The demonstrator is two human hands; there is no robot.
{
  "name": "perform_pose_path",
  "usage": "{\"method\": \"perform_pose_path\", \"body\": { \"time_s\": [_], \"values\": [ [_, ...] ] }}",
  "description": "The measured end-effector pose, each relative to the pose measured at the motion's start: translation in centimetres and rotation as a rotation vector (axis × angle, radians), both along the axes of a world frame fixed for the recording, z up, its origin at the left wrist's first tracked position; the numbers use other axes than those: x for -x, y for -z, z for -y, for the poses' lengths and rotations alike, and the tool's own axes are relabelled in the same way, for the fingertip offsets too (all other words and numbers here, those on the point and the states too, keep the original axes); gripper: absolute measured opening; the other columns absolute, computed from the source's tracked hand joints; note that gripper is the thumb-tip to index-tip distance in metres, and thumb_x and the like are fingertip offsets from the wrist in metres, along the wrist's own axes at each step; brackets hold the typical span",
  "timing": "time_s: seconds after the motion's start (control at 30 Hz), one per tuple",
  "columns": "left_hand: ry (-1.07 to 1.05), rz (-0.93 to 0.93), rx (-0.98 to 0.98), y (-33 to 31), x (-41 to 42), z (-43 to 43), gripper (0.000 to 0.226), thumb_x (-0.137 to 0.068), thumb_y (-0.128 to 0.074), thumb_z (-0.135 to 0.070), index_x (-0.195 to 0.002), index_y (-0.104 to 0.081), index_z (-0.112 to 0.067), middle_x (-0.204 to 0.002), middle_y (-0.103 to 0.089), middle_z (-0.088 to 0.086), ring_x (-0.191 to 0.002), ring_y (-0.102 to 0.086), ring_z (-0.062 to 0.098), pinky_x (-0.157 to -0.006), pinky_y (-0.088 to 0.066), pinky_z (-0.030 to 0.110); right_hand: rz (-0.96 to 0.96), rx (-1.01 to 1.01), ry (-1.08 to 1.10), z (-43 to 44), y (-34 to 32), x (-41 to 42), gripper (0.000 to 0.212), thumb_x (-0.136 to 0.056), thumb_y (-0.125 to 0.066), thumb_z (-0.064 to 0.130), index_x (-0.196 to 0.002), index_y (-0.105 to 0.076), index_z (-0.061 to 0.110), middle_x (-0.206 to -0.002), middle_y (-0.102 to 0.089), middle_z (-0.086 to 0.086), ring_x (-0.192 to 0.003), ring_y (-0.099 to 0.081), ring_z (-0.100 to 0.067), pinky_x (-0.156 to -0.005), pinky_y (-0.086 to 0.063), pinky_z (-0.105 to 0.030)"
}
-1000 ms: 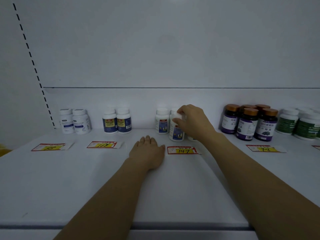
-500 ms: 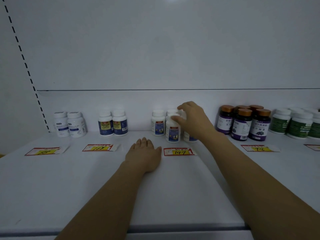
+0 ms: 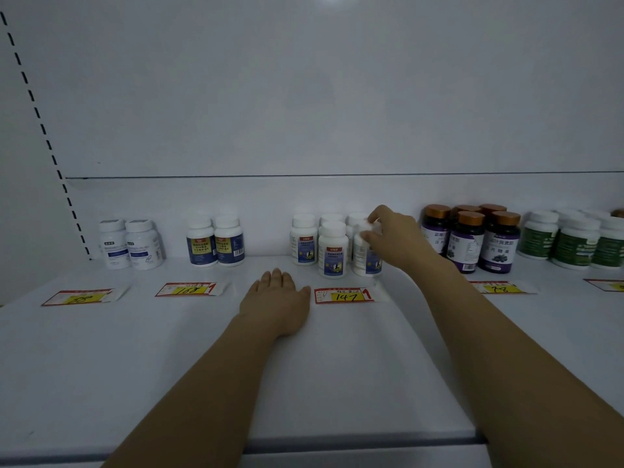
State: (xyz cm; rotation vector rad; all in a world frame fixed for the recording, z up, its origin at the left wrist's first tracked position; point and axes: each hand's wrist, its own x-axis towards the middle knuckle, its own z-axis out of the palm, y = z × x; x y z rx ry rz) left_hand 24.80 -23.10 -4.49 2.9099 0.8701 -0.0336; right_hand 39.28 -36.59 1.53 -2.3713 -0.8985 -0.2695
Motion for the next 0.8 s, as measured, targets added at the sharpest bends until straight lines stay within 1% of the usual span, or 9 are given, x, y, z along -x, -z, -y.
{"method": "perform_pose_path", "body": {
  "time_s": [0.13, 0.27, 0.33, 0.43, 0.5, 0.53, 0.6, 0.67, 0.8],
  "values": [
    [-0.022, 0.055, 0.026, 0.0, -0.2, -0.4, 0.062, -0.101, -0.016, -0.044, -0.15, -0.013, -0.005, -0.158, -0.009, 0.013, -0.146, -0.01, 0.026, -0.118, -0.011, 0.037, 0.044, -0.141, -0.024, 0.1, -1.1, 0.3, 0.037, -0.09, -0.062, 0.032, -0.121, -0.054, 0.012, -0.117, -0.06, -0.013, -0.102, -0.058, -0.025, -0.082, -0.048, -0.033],
    [-0.064, 0.509, 0.127, -2.0, 0.2, 0.9, 0.047, -0.102, -0.029, -0.04, -0.132, -0.046, -0.008, -0.135, -0.049, 0.009, -0.122, -0.047, 0.022, -0.096, -0.037, 0.032, 0.048, -0.432, -0.161, 0.2, -2.9, 2.4, 0.035, -0.084, -0.069, 0.034, -0.113, -0.061, 0.015, -0.109, -0.062, -0.005, -0.096, -0.058, -0.016, -0.079, -0.044, -0.022],
    [-0.011, 0.788, 0.318, -3.4, 0.2, 1.5, 0.039, -0.101, -0.037, -0.037, -0.126, -0.052, -0.013, -0.125, -0.057, 0.003, -0.11, -0.052, 0.017, -0.086, -0.038, 0.027, -0.014, -0.516, -0.212, 0.2, -3.5, 3.4, 0.033, -0.082, -0.07, 0.04, -0.108, -0.063, 0.021, -0.103, -0.062, 0.001, -0.092, -0.059, -0.011, -0.074, -0.045, -0.017],
    [0.081, 1.027, 0.826, -5.5, 0.0, 2.5, 0.025, -0.099, -0.044, -0.028, -0.117, -0.056, -0.016, -0.115, -0.06, 0.001, -0.114, -0.055, 0.02, -0.094, -0.042, 0.031, -0.086, -0.547, -0.271, 0.1, -4.2, 4.2, 0.031, -0.08, -0.069, 0.048, -0.103, -0.064, 0.027, -0.099, -0.061, 0.008, -0.089, -0.06, -0.003, -0.072, -0.048, -0.016],
    [0.1, 1.019, 1.125, -6.5, 0.0, 3.1, 0.026, -0.096, -0.048, -0.024, -0.117, -0.056, -0.011, -0.116, -0.061, 0.006, -0.114, -0.057, 0.025, -0.1, -0.044, 0.039, -0.119, -0.563, -0.298, -0.1, -4.3, 4.3, 0.031, -0.078, -0.071, 0.05, -0.099, -0.065, 0.027, -0.095, -0.063, 0.008, -0.09, -0.063, -0.007, -0.077, -0.052, -0.023],
    [0.14, 0.981, 1.148, -6.5, 0.0, 3.2, 0.024, -0.093, -0.053, -0.024, -0.114, -0.057, -0.013, -0.112, -0.064, 0.002, -0.111, -0.06, 0.022, -0.098, -0.047, 0.038, -0.121, -0.558, -0.3, -0.3, -4.3, 4.3, 0.032, -0.077, -0.071, 0.051, -0.098, -0.066, 0.027, -0.093, -0.063, 0.009, -0.09, -0.064, -0.009, -0.077, -0.052, -0.024],
    [0.254, 0.883, 1.016, -5.6, -0.2, 3.0, 0.017, -0.084, -0.067, -0.025, -0.1, -0.06, -0.028, -0.098, -0.069, -0.011, -0.095, -0.067, 0.006, -0.08, -0.053, 0.022, -0.117, -0.536, -0.285, -0.5, -4.0, 4.1, 0.033, -0.077, -0.071, 0.052, -0.098, -0.065, 0.027, -0.093, -0.062, 0.008, -0.091, -0.063, -0.009, -0.074, -0.05, -0.021],
    [0.297, 0.842, 0.944, -4.9, -0.2, 2.7, 0.023, -0.078, -0.073, -0.023, -0.091, -0.059, -0.035, -0.088, -0.067, -0.019, -0.077, -0.066, -0.006, -0.062, -0.049, 0.009, -0.113, -0.499, -0.27, -0.6, -3.7, 3.9, 0.035, -0.077, -0.07, 0.053, -0.098, -0.064, 0.025, -0.097, -0.062, 0.007, -0.091, -0.061, -0.007, -0.069, -0.046, -0.017],
    [0.29, 0.825, 0.961, -4.8, -0.1, 2.4, 0.022, -0.077, -0.074, -0.022, -0.09, -0.061, -0.034, -0.083, -0.067, -0.02, -0.072, -0.064, -0.007, -0.055, -0.047, 0.005, -0.157, -0.434, -0.275, -0.7, -3.3, 3.5, 0.036, -0.08, -0.065, 0.056, -0.095, -0.062, 0.024, -0.096, -0.067, 0.006, -0.087, -0.063, -0.007, -0.069, -0.048, -0.019]
  ]
}}
